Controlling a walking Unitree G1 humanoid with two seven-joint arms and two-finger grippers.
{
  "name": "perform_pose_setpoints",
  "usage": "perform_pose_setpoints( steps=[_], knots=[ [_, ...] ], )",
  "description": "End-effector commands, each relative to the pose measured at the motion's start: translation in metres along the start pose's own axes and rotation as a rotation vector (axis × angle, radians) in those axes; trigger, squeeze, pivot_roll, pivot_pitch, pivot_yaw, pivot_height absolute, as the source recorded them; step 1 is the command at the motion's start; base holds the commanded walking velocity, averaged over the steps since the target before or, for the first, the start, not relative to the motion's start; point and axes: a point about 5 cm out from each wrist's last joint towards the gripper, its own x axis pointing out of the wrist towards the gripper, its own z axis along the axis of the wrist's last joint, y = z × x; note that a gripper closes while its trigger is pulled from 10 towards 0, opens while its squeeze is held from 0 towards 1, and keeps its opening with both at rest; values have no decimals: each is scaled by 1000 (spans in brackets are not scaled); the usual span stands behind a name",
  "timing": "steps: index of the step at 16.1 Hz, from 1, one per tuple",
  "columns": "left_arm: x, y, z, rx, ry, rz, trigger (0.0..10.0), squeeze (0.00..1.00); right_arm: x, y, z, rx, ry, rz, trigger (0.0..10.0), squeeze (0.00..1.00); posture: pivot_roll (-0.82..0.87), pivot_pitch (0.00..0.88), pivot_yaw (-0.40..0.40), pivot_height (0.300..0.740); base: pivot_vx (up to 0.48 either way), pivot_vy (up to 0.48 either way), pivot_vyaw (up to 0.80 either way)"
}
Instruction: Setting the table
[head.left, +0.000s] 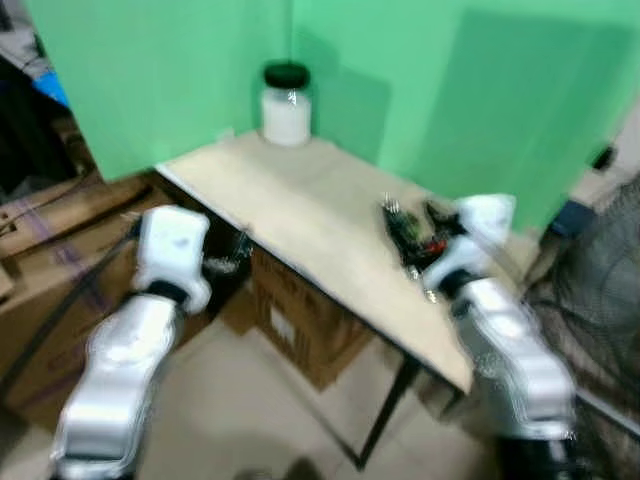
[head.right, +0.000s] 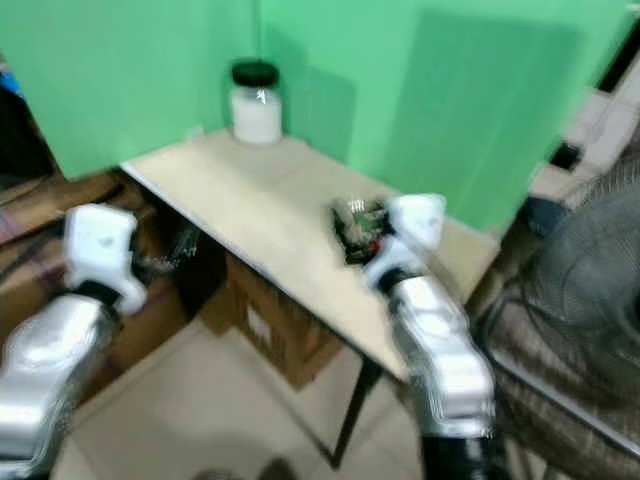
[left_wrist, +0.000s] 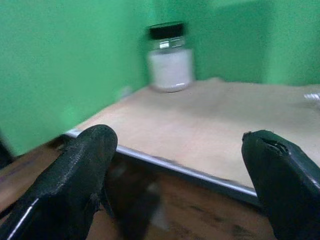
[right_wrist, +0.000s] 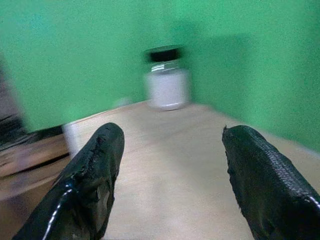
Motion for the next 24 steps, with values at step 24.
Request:
perform_pose_setpoints(
  steps=[24],
  knots=[
    [-42,-12,-36,66,279,-650,10000,0,59,-19,-44,-216,596,-135,10000,0,201,0,-47,740,44,0,0]
  ],
)
